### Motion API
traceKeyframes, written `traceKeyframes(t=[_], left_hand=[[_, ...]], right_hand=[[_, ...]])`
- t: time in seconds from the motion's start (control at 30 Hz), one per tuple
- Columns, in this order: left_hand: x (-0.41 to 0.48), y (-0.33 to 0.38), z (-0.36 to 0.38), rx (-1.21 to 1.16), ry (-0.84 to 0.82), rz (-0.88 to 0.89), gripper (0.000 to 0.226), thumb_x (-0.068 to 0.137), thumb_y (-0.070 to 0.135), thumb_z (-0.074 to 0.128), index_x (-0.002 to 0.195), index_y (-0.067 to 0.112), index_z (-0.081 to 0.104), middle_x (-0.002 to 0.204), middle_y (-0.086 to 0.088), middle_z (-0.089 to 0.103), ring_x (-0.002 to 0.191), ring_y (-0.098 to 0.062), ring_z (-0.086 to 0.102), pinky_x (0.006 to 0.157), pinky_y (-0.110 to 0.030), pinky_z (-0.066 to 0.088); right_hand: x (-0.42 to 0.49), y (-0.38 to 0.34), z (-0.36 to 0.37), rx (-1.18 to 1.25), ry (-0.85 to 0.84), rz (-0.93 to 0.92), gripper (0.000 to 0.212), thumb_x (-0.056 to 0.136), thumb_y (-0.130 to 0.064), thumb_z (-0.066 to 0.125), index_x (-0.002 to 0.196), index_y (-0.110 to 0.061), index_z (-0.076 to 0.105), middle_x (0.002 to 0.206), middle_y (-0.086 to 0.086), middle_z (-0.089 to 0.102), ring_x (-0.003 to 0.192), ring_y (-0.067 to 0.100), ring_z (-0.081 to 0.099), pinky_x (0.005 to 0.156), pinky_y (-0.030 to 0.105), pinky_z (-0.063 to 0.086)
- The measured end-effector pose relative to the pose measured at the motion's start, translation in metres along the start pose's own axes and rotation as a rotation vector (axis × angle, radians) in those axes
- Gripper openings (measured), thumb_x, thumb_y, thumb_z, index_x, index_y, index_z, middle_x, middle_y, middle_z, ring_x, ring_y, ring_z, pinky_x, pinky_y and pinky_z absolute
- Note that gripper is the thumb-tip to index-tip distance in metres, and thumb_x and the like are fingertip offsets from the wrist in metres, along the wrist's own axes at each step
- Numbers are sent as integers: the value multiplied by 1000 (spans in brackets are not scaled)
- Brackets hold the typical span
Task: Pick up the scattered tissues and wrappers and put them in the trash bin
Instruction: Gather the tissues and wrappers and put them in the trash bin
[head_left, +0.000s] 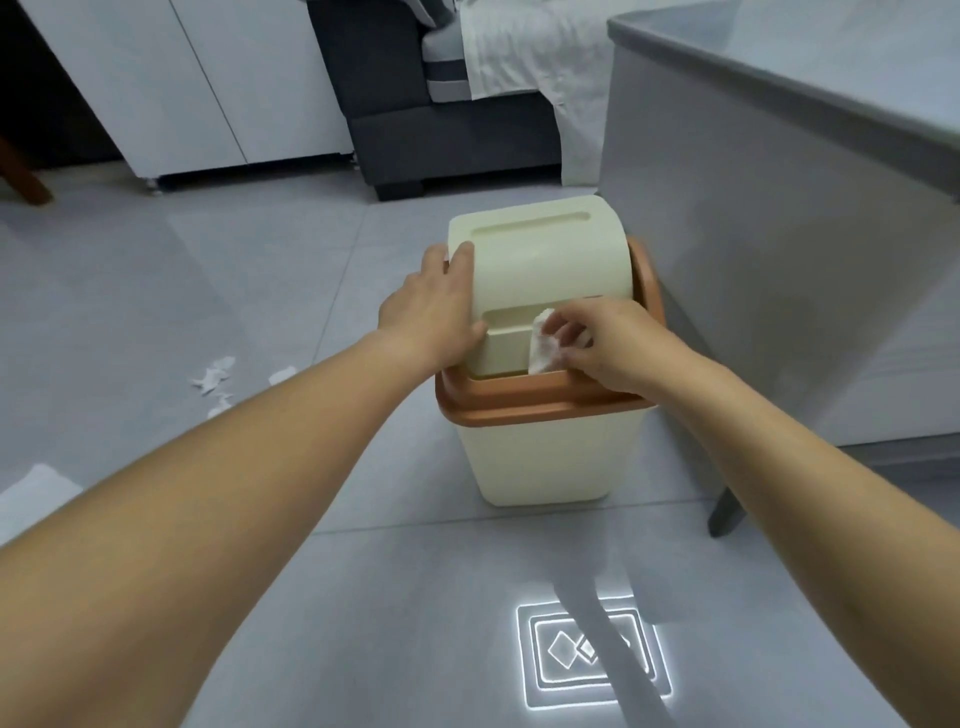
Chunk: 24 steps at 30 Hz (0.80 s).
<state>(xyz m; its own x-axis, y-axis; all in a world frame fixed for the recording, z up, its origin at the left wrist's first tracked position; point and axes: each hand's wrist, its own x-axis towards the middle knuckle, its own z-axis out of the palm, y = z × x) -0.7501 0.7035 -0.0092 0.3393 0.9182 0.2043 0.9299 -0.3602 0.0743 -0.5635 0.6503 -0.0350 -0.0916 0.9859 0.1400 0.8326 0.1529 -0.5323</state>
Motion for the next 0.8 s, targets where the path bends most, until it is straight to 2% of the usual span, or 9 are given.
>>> traceKeyframes(t=[0.1,0.2,0.3,0.4,0.47,0.6,0.7,0.8], left_hand=[[-2,1,1,-3,-2,-8,69,81,34,61,136,20,22,138,-11,30,101,-36,52,63,-39,39],[-6,0,1,-12,-8,-11,69,82,34,60,137,18,22,140,-11,28,102,-37,51,64,-38,37],[-17,-6,0,-39,-16,1,71,82,36,59,139,19,20,143,-10,26,103,-35,52,64,-37,41],[-36,-18,-3,-95,-41,3,78,83,40,59,144,24,13,150,-9,19,113,-34,50,77,-43,50],[-55,-31,-7,-103,-47,14,79,85,46,57,145,25,11,153,-8,15,122,-33,46,87,-46,49],[-115,-74,-16,-123,-76,16,78,87,51,51,147,26,8,155,-3,11,126,-29,43,91,-42,44],[-184,-129,-22,-117,-138,-13,77,86,51,52,146,29,9,154,2,11,125,-24,44,86,-36,41],[-269,-193,-22,-95,-306,-139,76,86,50,53,145,27,11,153,1,12,128,-24,40,97,-41,42]], right_hand=[[-5,-2,-2,-94,22,18,33,87,-8,43,106,-27,62,110,3,63,95,23,59,82,38,52],[-11,-7,-3,-177,13,11,34,87,-10,39,104,-23,65,115,5,62,99,25,57,78,35,49],[-16,-18,-4,-148,181,-11,32,87,-11,38,97,-21,67,106,4,61,97,26,57,77,38,48],[-21,-37,1,-73,248,-88,30,86,-9,40,93,-20,66,97,3,60,92,26,55,77,43,48],[-26,-56,12,-53,238,-159,29,83,-6,42,94,-18,66,98,3,62,91,24,55,76,42,48],[-39,-103,44,-48,109,-310,28,80,-6,45,96,-19,65,91,-2,57,85,17,52,75,40,49],[-53,-139,79,-89,-45,-431,33,80,-5,47,104,-21,63,100,1,59,91,21,57,75,40,50],[-73,-172,122,-127,-249,-519,35,83,-10,48,112,-25,60,110,3,57,96,26,58,76,42,51]])
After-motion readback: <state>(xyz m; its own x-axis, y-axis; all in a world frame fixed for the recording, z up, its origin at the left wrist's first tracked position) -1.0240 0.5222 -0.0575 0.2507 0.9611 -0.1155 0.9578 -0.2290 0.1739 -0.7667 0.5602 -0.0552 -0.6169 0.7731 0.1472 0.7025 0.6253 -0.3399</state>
